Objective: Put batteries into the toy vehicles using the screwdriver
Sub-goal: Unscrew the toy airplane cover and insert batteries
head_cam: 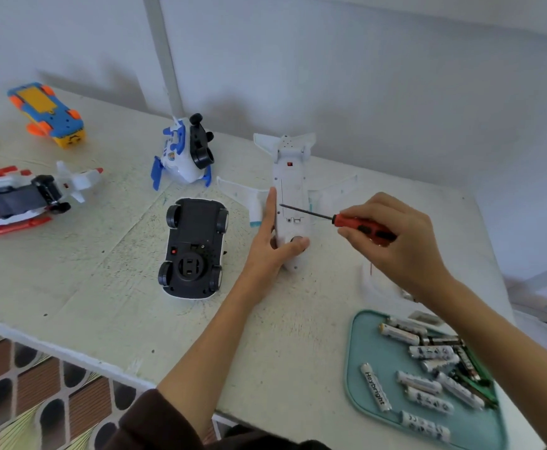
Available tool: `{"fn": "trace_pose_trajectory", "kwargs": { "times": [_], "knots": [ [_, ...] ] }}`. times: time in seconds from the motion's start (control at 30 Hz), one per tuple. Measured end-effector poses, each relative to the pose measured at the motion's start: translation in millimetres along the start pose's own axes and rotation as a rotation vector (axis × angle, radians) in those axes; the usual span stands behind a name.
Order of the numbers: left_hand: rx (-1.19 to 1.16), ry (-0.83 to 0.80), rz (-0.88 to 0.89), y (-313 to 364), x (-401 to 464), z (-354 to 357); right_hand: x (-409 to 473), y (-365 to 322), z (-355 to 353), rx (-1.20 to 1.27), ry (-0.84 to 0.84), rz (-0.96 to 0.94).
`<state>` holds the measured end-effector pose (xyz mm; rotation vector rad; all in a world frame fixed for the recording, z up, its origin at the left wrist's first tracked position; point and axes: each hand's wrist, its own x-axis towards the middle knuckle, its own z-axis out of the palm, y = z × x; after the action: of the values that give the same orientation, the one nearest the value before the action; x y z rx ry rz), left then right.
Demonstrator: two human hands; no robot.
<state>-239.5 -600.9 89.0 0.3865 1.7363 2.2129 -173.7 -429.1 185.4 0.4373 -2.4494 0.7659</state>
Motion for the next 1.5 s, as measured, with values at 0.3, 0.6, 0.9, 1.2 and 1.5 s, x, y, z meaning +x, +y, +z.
{"fn": "trace_pose_trajectory", "kwargs": {
  "times": [0.3, 0.6, 0.9, 1.2, 1.5],
  "knots": [
    [0.052, -0.002, 0.009, 2, -1, 1, 0, 3, 6, -0.083, -0.022, 0.034],
    [0.078, 0.001, 0.02, 4, -2, 2, 1, -2, 3, -0.12, -0.029, 0.051],
    [0.125, 0.004, 0.034, 5, -4, 5, 8, -11, -2, -0.238, -0.094, -0.03],
    [0.158, -0.013, 0.038, 6, -5, 6, 38, -36, -11, -0.066, -0.215, 0.046],
    [0.197, -0.026, 0.023, 6, -4, 6, 61, -50, -5, -0.634, -0.252, 0.018]
  ]
}}
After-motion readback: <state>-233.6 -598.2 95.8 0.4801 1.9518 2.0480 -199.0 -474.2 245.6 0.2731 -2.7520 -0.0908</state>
